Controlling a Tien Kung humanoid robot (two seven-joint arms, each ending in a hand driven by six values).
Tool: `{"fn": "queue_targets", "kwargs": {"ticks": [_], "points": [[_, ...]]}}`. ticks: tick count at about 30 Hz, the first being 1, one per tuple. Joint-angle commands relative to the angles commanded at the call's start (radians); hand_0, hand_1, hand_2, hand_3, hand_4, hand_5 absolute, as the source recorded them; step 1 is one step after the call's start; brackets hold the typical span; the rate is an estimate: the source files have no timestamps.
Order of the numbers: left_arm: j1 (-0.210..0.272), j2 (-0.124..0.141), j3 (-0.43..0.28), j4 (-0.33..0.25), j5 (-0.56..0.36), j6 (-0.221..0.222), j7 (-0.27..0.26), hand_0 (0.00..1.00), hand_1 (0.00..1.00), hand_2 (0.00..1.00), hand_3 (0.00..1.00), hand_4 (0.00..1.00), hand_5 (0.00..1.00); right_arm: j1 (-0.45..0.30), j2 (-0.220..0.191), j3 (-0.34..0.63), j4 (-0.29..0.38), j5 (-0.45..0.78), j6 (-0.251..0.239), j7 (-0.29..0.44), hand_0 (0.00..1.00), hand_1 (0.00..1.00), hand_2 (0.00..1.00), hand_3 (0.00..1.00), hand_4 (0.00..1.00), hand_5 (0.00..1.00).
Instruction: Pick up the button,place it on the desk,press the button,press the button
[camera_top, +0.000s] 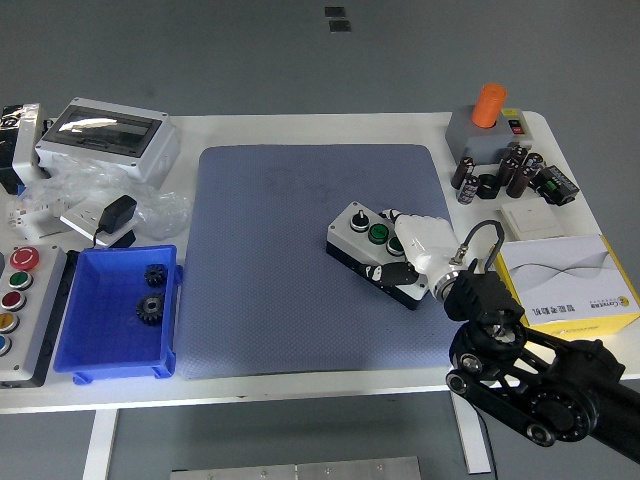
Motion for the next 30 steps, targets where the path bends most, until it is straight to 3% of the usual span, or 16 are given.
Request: {"fn": "queue_targets", "kwargs": {"ticks": [6, 7, 10, 12, 13, 14, 18, 20, 24, 25, 30], "points": [[0.002, 0.001, 0.002, 0.0, -0.006, 0.002, 0.004, 0.633, 0.616, 0.556, 0.713, 0.76, 0.201, 0.027, -0.05, -0.022, 0.057, 0.053, -0.017, 0.144, 0.171, 0.352, 0.361, 0.485, 0.315, 0.002], [0.002, 0.001, 0.002, 0.0, -0.006, 0.002, 0.005, 0.632, 0.616, 0.556, 0.713, 0.76, 0.201, 0.04, -0.064, -0.037, 0.071, 0.055, -0.029, 0.173, 0.184, 0.371, 0.38, 0.521, 0.267, 0.002], [0.002, 0.002, 0.001, 0.0, -0.005, 0.003, 0.006, 0.632, 0.616, 0.556, 0.713, 0.76, 0.201, 0.082, -0.099, -0.09, 0.098, 0.059, -0.061, 0.251, 0.184, 0.371, 0.38, 0.521, 0.267, 0.002], [0.001, 0.002, 0.002, 0.0, -0.006, 0.003, 0.006, 0.632, 0.616, 0.556, 0.713, 0.76, 0.201, 0.109, -0.115, -0.128, 0.1, 0.057, -0.069, 0.298, 0.184, 0.371, 0.38, 0.521, 0.267, 0.002], [0.001, 0.001, 0.002, 0.0, -0.006, 0.003, 0.006, 0.632, 0.616, 0.556, 0.713, 0.76, 0.202, 0.124, -0.121, -0.152, 0.096, 0.053, -0.072, 0.325, 0.213, 0.402, 0.39, 0.545, 0.206, 0.002], [0.001, 0.001, 0.002, 0.0, -0.006, 0.003, 0.006, 0.632, 0.616, 0.556, 0.713, 0.76, 0.202, 0.134, -0.124, -0.17, 0.09, 0.048, -0.075, 0.345, 0.213, 0.402, 0.39, 0.545, 0.206, 0.002], [0.001, -0.001, 0.004, 0.0, -0.007, 0.003, 0.008, 0.632, 0.616, 0.556, 0.713, 0.76, 0.202, 0.169, -0.121, -0.248, 0.054, 0.025, -0.089, 0.416, 0.213, 0.402, 0.39, 0.545, 0.206, 0.002], [0.0, -0.002, 0.004, 0.0, -0.007, 0.003, 0.009, 0.632, 0.616, 0.557, 0.713, 0.761, 0.203, 0.178, -0.11, -0.274, 0.029, 0.015, -0.095, 0.429, 0.246, 0.429, 0.399, 0.584, 0.154, 0.002], [-0.001, -0.003, 0.005, 0.0, -0.008, 0.003, 0.01, 0.632, 0.616, 0.557, 0.713, 0.761, 0.203, 0.186, -0.084, -0.289, -0.026, -0.009, -0.106, 0.441, 0.246, 0.429, 0.399, 0.584, 0.154, 0.002], [-0.001, -0.003, 0.005, 0.0, -0.008, 0.003, 0.01, 0.632, 0.616, 0.556, 0.713, 0.761, 0.204, 0.188, -0.077, -0.292, -0.041, -0.016, -0.107, 0.444, 0.257, 0.447, 0.404, 0.663, 0.135, 0.002], [-0.003, -0.003, 0.004, 0.0, -0.006, 0.003, 0.01, 0.632, 0.616, 0.556, 0.713, 0.761, 0.204, 0.191, -0.059, -0.285, -0.087, -0.011, -0.082, 0.453, 0.257, 0.447, 0.404, 0.663, 0.135, 0.002]]}}
